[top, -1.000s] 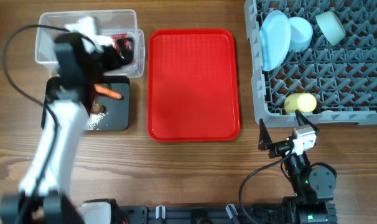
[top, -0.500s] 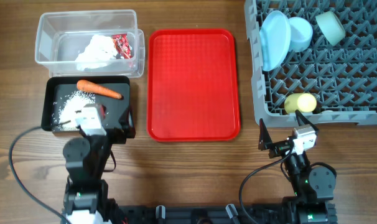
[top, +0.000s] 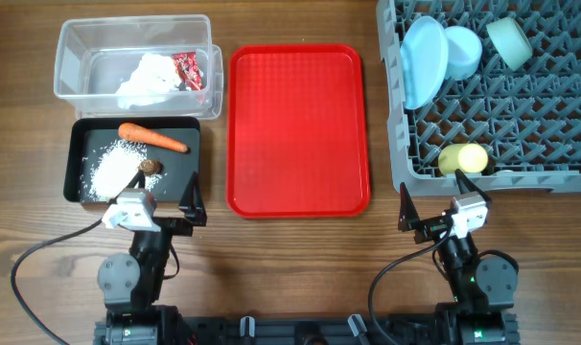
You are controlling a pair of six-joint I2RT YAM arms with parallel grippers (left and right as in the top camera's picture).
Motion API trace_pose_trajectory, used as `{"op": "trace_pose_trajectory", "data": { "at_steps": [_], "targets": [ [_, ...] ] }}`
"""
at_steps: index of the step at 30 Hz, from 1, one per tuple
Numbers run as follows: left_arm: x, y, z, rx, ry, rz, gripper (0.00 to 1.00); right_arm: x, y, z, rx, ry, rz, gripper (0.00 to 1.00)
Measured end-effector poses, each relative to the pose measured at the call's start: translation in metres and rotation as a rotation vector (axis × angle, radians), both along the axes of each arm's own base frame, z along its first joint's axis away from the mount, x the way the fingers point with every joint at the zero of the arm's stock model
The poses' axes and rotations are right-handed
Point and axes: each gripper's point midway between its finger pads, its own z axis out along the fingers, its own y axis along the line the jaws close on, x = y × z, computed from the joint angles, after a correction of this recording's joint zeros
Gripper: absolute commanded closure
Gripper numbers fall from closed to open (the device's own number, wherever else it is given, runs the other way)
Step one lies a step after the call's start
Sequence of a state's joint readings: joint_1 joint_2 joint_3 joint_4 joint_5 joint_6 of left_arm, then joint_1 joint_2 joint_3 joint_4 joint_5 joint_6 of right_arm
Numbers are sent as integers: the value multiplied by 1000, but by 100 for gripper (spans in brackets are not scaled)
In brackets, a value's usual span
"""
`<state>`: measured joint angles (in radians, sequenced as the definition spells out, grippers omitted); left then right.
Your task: Sort waste into correct bins and load items into the dishwasher rack
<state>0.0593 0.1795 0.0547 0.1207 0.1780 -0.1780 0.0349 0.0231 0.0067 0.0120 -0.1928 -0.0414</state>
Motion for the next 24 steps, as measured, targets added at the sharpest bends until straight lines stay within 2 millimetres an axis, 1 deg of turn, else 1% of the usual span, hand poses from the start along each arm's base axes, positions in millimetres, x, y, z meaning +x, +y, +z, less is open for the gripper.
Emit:
{"op": "trace_pose_trajectory", "data": {
  "at_steps": [4, 5, 8, 11, 24],
  "targets": [
    [-3, 4, 5, -2, -38, 24, 0, 0, 0, 0, 0, 0, 0, 0],
    [-4, 4, 3, -2, -36, 26, 0, 0, 0, 0, 0, 0, 0, 0],
    [-8, 6, -16, -4, 17, 37, 0, 0, 0, 0, 0, 0, 0, 0],
    [-9, 6, -27, -6, 59, 41, 0, 0, 0, 0, 0, 0, 0, 0],
    [-9, 8, -28, -6, 63, 51, 0, 0, 0, 0, 0, 0, 0, 0]
  ]
}}
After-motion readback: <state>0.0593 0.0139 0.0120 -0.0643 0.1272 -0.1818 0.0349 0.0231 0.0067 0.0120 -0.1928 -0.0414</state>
